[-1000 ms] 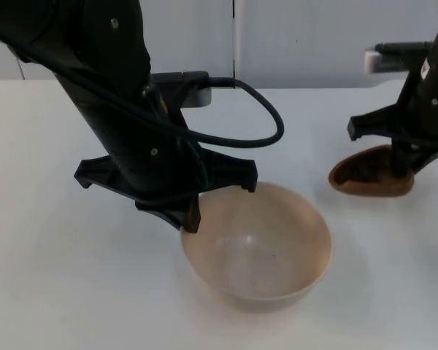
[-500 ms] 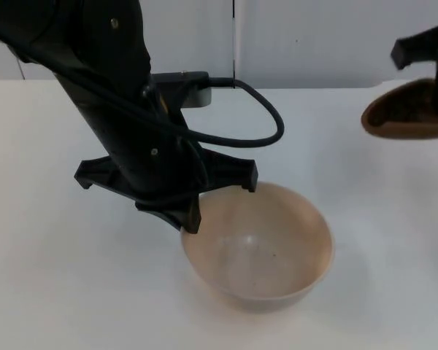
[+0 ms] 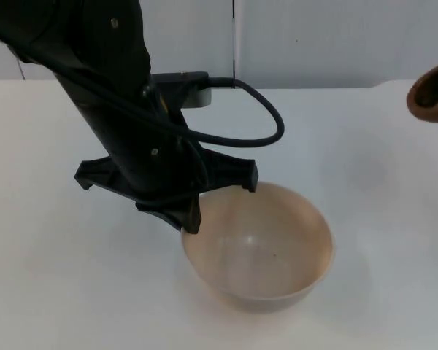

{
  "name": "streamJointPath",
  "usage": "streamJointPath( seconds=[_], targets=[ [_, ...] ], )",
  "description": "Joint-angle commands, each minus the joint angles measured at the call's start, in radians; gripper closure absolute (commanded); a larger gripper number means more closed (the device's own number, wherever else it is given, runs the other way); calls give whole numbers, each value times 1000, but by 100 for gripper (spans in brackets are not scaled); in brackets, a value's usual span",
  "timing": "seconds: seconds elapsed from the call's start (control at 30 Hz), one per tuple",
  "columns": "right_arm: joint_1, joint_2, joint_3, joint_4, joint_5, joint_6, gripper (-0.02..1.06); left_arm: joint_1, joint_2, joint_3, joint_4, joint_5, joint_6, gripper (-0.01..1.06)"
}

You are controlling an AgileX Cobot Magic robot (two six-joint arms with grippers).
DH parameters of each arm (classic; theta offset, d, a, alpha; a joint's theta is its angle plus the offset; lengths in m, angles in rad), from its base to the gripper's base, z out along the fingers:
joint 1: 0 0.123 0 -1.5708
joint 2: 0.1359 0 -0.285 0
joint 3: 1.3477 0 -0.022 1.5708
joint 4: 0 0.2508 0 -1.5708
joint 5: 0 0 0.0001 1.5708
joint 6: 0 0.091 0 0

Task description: Pick up the bowl with the left hand and pour the coffee beans from the cup into the bowl with the right hand.

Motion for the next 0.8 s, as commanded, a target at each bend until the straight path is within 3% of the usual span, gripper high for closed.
streamJointPath(
  seconds=[0.0, 0.27, 0.4, 0.5, 0.77],
  targets=[
    [-1, -15, -4, -2, 19, -8, 104, -5, -15, -2, -24, -4, -8, 105],
    [21, -15, -4, -8, 27, 3, 104, -5, -15, -2, -48, -4, -8, 105],
    [72, -15, -4, -34, 19, 31, 104, -17, -15, -2, -52, -6, -8, 105],
    [156, -3, -19, -119, 39, 100, 104, -55, -15, -2, -52, -6, -8, 105],
    [271, 41, -53, -146, 63, 124, 104, -118, -15, -2, -46, -15, -8, 105]
  ],
)
